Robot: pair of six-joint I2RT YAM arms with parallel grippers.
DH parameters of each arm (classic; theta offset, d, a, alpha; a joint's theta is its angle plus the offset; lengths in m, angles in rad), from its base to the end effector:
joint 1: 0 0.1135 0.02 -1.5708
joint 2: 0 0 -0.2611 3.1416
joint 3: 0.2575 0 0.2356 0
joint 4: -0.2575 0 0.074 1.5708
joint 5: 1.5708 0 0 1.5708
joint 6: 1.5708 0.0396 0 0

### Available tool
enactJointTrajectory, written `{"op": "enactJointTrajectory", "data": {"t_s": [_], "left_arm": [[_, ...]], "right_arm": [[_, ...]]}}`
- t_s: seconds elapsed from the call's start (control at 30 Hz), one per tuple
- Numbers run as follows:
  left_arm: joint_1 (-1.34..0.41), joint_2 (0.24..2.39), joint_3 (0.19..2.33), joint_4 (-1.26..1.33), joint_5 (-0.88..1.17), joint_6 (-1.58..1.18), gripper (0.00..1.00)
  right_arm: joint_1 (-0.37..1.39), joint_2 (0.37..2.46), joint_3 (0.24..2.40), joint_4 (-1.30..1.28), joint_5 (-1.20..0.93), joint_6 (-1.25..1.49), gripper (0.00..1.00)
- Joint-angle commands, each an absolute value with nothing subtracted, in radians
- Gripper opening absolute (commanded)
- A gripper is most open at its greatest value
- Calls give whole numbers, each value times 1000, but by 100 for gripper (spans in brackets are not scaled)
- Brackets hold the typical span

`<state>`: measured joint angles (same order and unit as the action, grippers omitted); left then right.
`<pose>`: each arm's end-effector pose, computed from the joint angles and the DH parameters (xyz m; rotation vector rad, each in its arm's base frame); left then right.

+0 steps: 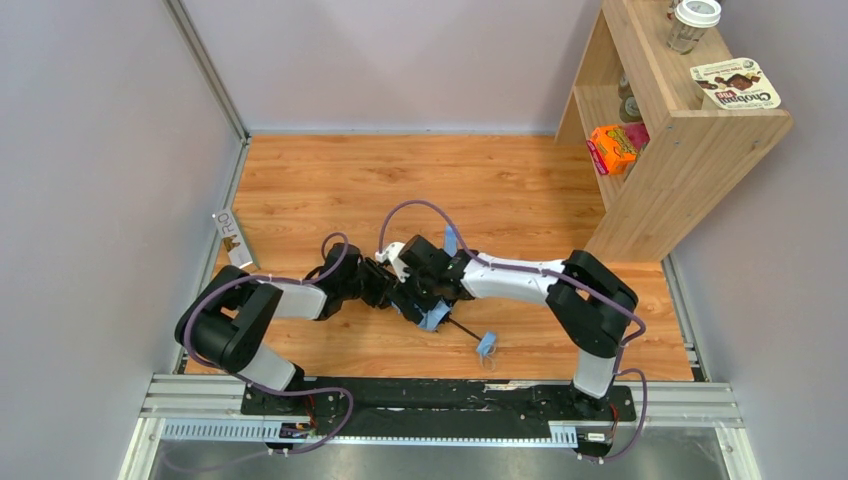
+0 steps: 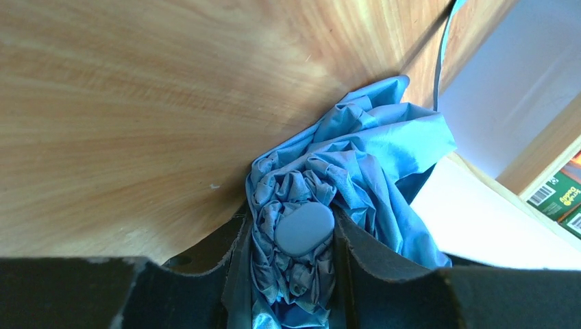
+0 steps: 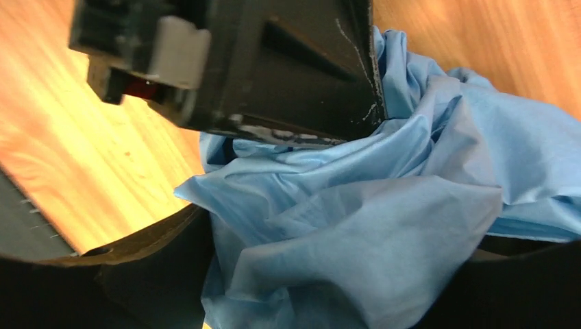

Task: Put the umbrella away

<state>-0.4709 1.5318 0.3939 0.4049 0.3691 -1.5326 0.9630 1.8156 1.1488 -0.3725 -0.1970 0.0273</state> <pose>0.2094 -0.1227 0.1185 -1.1713 2.4377 -1.2821 0.1973 0.2972 0.1758 -1.2853 2.3825 0.5853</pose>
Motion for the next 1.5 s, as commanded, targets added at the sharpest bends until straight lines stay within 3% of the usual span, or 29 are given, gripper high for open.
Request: {"op": "enactJointTrajectory", "data": {"t_s": [0.0,0.17,0.3,0.37,0.5,0.53,0.57,0.6,0.63,0.7,1.1,1.27,1.47], "left_arm": [[-474,1509,425,242,334,-1601,0],[-468,1486,427,186,371,-1634,0],[-468,1474,419,204,394,-1651,0],[-468,1473,416,215,408,-1660,0],[-468,1466,397,288,410,-1638,0],[-468,1466,394,304,410,-1629,3],[-468,1468,390,313,408,-1602,9],[-466,1470,382,346,405,-1588,23],[-466,1468,373,369,400,-1566,31],[-465,1462,338,468,382,-1525,77],[-434,1440,311,702,407,-1319,79],[-449,1514,314,704,400,-1364,79],[-462,1653,353,816,436,-1433,79]], "right_arm": [[1084,1815,1146,-368,95,-61,72],[1160,1893,1186,-399,467,-106,74],[1173,1934,1186,-397,528,-124,70],[1172,1956,1192,-400,526,-120,58],[1163,1960,1180,-384,445,-101,11],[1155,1953,1174,-377,413,-95,2],[1144,1948,1167,-373,372,-89,0],[1129,1938,1160,-365,327,-80,0],[1117,1925,1152,-359,269,-77,0],[1085,1898,1128,-335,143,-72,0],[747,1835,1031,-128,-828,127,0],[698,1873,1051,-19,-998,239,0],[699,1930,1100,-9,-1054,272,0]]}}
